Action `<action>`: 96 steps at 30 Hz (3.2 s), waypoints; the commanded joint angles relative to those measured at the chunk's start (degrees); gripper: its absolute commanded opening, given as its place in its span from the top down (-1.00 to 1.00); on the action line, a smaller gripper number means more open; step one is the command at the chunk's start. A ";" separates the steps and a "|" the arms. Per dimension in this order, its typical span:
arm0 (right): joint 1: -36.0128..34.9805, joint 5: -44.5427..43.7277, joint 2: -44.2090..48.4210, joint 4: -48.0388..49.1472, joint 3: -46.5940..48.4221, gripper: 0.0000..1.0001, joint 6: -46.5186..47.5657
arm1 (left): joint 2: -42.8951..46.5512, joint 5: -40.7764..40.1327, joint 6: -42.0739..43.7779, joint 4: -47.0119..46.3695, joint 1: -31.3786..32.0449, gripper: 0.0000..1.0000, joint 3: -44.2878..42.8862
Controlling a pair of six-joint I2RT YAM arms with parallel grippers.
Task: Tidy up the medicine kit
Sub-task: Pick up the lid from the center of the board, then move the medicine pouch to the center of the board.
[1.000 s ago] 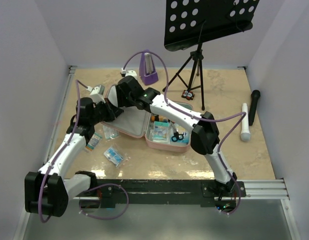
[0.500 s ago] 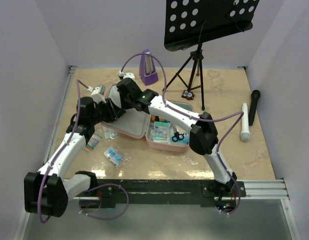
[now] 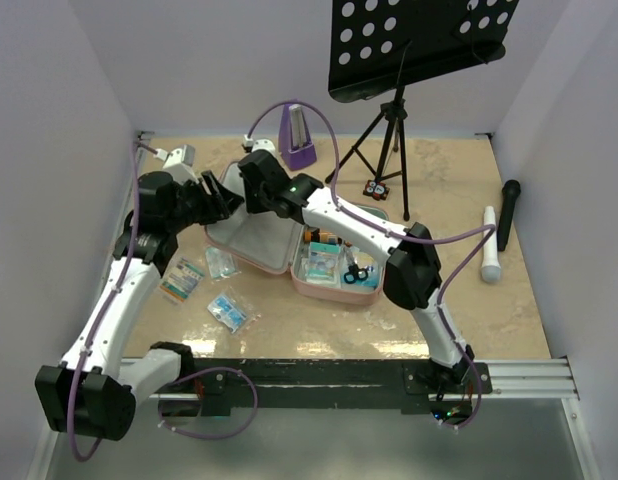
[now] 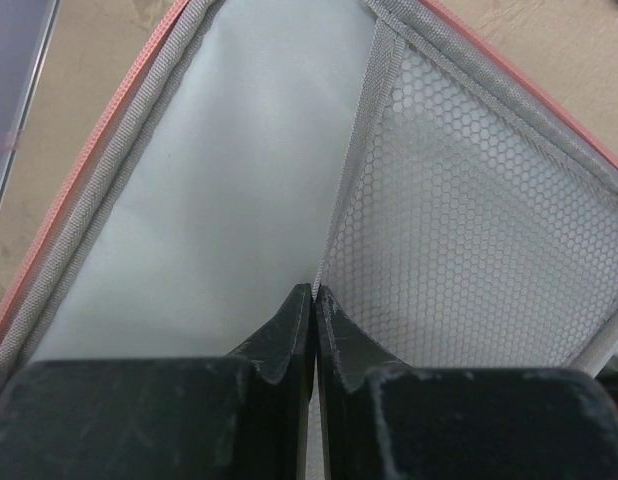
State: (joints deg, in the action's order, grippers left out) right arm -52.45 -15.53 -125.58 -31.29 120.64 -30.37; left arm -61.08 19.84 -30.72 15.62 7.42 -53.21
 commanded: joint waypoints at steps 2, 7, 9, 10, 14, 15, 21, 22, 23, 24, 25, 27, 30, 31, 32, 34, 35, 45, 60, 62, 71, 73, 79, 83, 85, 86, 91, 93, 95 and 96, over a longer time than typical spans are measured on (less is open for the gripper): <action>-0.20 -1.34 3.67 0.09 -1.37 0.87 1.37 | 4.39 -1.20 -1.09 1.60 0.05 -0.17 -6.20; -0.20 -1.35 4.99 0.26 -2.51 0.88 1.37 | 6.15 -6.02 -1.62 3.27 0.05 -0.20 -7.96; -0.20 -1.35 5.78 0.44 -3.13 0.88 1.37 | 6.15 -9.27 -1.36 5.20 0.05 -0.20 -7.88; -0.20 -1.26 6.13 0.61 -3.56 0.88 1.37 | 5.80 -10.94 -1.19 6.34 0.05 -0.20 -7.70; -0.29 -1.08 7.89 1.23 -5.59 0.87 1.37 | 4.57 -14.73 -0.92 8.20 -0.30 -0.20 -5.68; -0.20 -1.08 8.24 1.49 -6.11 0.88 1.28 | 4.48 -14.74 -1.01 7.94 -0.56 -0.19 -4.72; -0.29 -1.26 9.65 2.20 -8.14 0.88 1.45 | 3.43 -9.21 -1.54 3.11 -2.93 -0.21 -0.23; -0.20 -1.08 9.74 2.20 -8.31 0.88 1.45 | 2.55 -7.90 -1.97 2.49 -3.55 -0.21 0.03; -0.29 -1.17 9.83 2.28 -8.40 0.88 1.45 | 1.94 -6.23 -2.06 2.23 -4.08 -0.21 0.12; -0.29 -1.08 10.00 2.28 -8.58 0.88 1.45 | 1.41 -4.82 -2.15 1.70 -4.43 -0.21 0.30; -0.20 -0.99 10.09 2.46 -8.84 0.88 1.37 | 0.97 -3.41 -2.41 0.83 -4.52 -0.21 0.74; -0.29 -0.91 10.27 2.81 -9.02 0.88 1.45 | 0.17 -2.00 -2.76 -0.14 -4.61 -0.16 1.00; -0.20 -0.82 10.53 2.81 -9.19 0.88 1.45 | -0.01 0.64 -3.20 -2.51 -4.61 0.04 1.88; -0.20 -0.73 10.53 2.90 -9.37 0.88 1.45 | 0.00 1.25 -3.12 -3.04 -4.61 0.16 2.23; -0.20 -0.82 10.62 2.90 -9.46 0.86 1.45 | -0.09 1.69 -3.29 -3.48 -4.61 0.26 2.41; -0.20 -0.73 10.79 2.81 -9.54 0.71 1.54 | -0.18 2.40 -3.12 -3.93 -4.61 0.54 2.32; -0.29 -0.56 10.88 2.90 -9.55 0.55 1.54 | -0.18 2.49 -3.12 -4.01 -4.61 0.65 2.24; -0.20 -1.08 17.99 1.06 -10.24 -0.25 0.49 | 0.52 3.10 -2.42 -2.88 -4.61 1.00 0.92; -1.69 -3.20 48.13 16.68 -52.85 -0.02 0.75 | 4.04 4.34 -2.24 -0.06 -4.61 1.00 -3.48; -3.88 -2.32 51.73 20.72 -57.51 -0.01 1.45 | 4.30 3.64 -2.41 -0.24 -4.61 1.00 -2.52; -17.76 -2.93 49.47 26.53 -60.78 -0.09 5.40 | 6.85 1.17 -3.12 0.11 -4.61 1.00 -1.45; -20.14 -2.84 46.41 28.38 -61.31 -0.15 5.85 | 7.46 0.47 -3.03 1.08 -4.61 1.00 -1.98; -24.72 -2.66 39.37 36.64 -61.84 -0.22 7.95 | 9.57 -2.60 -4.43 1.87 -4.61 1.00 -0.15; -26.39 -3.01 34.10 40.60 -61.41 -0.25 9.19 | 10.45 -5.42 -5.49 2.05 -4.61 1.00 1.88; -26.92 -3.54 31.55 41.65 -60.61 -0.27 9.80 | 10.63 -5.68 -5.67 2.05 -4.61 1.00 2.50; -27.09 -3.98 30.32 42.27 -60.35 -0.29 10.15 | 10.63 -5.77 -5.75 1.96 -4.61 1.00 2.67; -27.27 -6.53 23.20 42.89 -57.46 -0.41 10.16 | 10.54 -5.69 -5.75 1.87 -4.61 1.00 3.38; -27.36 -7.84 20.83 42.71 -56.13 -0.46 9.72 | 10.45 -5.68 -5.75 1.96 -4.61 1.00 3.73; -27.36 -8.99 19.06 42.89 -54.99 -0.51 9.37 | 10.45 -5.68 -5.67 1.87 -4.61 1.00 4.17; -27.45 -9.43 18.36 42.98 -54.38 -0.54 9.19 | 10.37 -5.77 -5.67 1.96 -4.61 1.00 4.25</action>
State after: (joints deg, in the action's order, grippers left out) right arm -79.57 -20.69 -105.82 8.67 62.30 -21.37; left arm -51.27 14.61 -35.40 20.32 3.01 -49.74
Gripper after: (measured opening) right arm 0.746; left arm 0.149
